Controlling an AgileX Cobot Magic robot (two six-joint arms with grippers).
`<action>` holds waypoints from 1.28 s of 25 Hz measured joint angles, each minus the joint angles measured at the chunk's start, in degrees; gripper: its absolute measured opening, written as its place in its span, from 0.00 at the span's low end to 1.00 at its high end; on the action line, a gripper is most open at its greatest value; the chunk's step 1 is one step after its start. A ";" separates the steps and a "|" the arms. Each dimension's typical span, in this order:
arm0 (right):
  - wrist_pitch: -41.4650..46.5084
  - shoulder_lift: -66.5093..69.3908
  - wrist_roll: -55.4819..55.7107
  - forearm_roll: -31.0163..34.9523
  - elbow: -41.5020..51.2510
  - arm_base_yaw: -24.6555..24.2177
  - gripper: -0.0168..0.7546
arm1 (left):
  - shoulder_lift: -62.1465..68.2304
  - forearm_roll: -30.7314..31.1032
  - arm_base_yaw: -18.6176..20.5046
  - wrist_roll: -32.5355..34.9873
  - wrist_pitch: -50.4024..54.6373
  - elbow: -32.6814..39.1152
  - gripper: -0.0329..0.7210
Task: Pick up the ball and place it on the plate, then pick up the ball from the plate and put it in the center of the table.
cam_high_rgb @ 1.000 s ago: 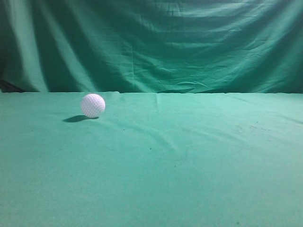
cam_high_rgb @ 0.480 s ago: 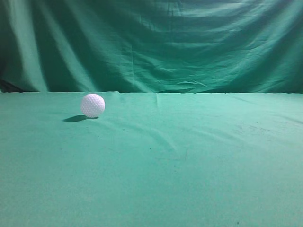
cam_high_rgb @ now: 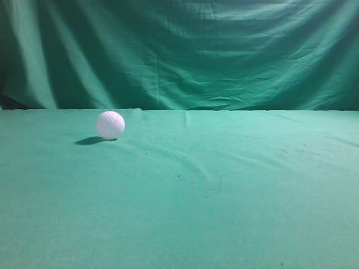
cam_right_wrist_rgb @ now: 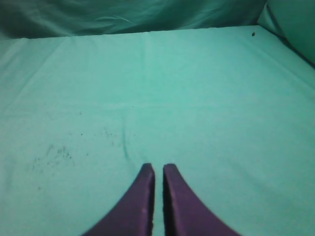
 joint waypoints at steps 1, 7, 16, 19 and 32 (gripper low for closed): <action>0.00 0.00 0.00 0.00 0.00 0.00 0.10 | 0.00 0.00 0.00 0.00 0.00 0.00 0.04; 0.00 0.00 0.00 0.00 0.00 0.00 0.10 | 0.00 0.00 0.00 0.00 0.00 0.00 0.04; 0.09 0.00 0.00 0.00 0.00 0.00 0.10 | -12.10 3.32 6.43 0.00 -1.34 4.96 0.04; 0.09 0.00 0.00 0.00 0.00 0.00 0.10 | -17.82 4.59 7.77 0.00 -1.59 8.25 0.04; 0.12 0.00 0.00 0.00 0.00 0.00 0.10 | -21.12 8.80 8.80 0.00 -1.04 12.62 0.04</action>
